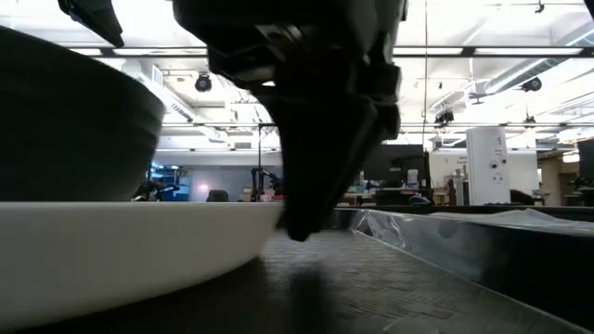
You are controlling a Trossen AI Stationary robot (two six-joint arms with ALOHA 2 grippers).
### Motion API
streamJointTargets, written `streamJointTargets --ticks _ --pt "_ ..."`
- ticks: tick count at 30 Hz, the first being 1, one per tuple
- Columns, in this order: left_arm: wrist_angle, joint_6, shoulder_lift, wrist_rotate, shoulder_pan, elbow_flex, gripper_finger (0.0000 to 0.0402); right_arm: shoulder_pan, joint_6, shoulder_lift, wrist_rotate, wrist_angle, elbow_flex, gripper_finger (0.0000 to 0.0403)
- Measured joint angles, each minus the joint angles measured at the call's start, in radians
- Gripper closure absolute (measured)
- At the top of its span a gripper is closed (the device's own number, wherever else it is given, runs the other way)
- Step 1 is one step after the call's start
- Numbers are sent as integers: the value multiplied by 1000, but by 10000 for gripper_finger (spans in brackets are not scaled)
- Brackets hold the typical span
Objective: Set up tray
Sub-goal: Put the black bowl on top of the white plate on the black serving tray, then put the gray napkin on the serving tray to the right of the white plate
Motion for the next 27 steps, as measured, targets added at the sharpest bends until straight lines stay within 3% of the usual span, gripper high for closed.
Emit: streamJointTargets --ticks 9,14,19,27 --pt "0 0 0 0 0 0 265 -4 -22 0 1 -32 -1 344" --pt "0 0 0 0 0 -5 265 6 77 -6 41 -148 -1 344" --pt "1 0 0 0 0 -5 265 26 248 -46 54 -249 0 344" --pt "10 -6 0 0 0 -5 265 77 668 -108 54 -480 -10 343"
